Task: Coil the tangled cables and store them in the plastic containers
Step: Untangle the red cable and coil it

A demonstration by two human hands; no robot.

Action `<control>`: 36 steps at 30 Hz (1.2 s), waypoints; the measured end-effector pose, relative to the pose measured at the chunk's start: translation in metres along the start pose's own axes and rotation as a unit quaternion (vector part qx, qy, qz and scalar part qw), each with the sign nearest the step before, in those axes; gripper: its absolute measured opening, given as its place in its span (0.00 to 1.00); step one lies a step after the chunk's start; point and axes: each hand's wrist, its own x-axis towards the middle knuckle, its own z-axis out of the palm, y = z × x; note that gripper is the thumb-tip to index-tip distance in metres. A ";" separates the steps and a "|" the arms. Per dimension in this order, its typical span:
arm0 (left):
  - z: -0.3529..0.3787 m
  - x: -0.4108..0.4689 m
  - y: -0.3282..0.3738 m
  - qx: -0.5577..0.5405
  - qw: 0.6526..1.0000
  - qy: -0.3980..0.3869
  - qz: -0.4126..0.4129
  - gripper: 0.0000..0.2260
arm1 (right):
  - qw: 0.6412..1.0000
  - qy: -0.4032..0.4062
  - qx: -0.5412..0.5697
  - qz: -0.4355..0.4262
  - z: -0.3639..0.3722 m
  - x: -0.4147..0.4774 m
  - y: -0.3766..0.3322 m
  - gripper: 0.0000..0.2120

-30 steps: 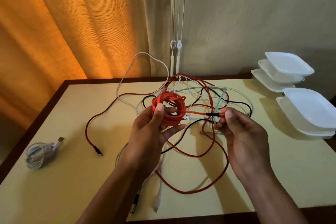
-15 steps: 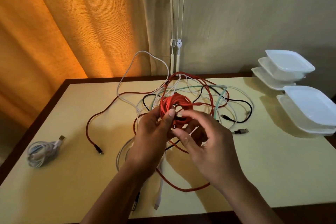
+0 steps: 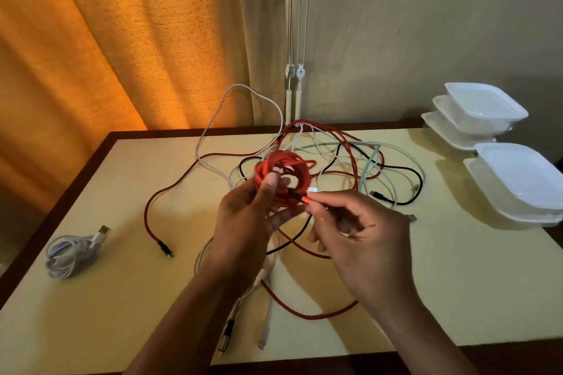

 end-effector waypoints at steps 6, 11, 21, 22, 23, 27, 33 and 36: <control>-0.020 0.011 0.015 -0.100 0.993 0.046 -0.036 0.12 | 0.957 -0.004 0.233 0.173 -0.035 0.010 0.017 0.07; -0.015 0.010 0.008 -0.040 0.999 0.003 -0.026 0.12 | 0.961 -0.170 0.081 0.204 -0.038 0.008 0.026 0.06; -0.006 0.002 -0.002 0.143 0.987 -0.040 0.068 0.11 | 0.976 -0.140 -0.114 0.120 0.000 0.001 -0.003 0.13; -0.005 0.001 -0.002 0.142 0.986 -0.044 0.068 0.11 | 0.975 -0.140 -0.135 0.108 0.004 0.000 -0.003 0.13; -0.005 0.000 -0.003 0.142 0.986 -0.046 0.068 0.12 | 0.975 -0.138 -0.142 0.100 0.007 -0.001 -0.003 0.13; -0.007 0.000 0.001 0.093 0.994 -0.024 0.051 0.15 | 0.988 -0.088 -0.120 0.041 0.003 -0.002 -0.001 0.10; -0.023 0.005 0.018 -0.051 0.998 0.038 0.009 0.12 | 0.989 -0.123 -0.080 -0.013 -0.004 -0.002 -0.006 0.10; -0.023 0.003 0.021 -0.101 0.994 0.038 -0.030 0.11 | 0.988 -0.137 -0.019 0.070 -0.006 -0.001 -0.003 0.08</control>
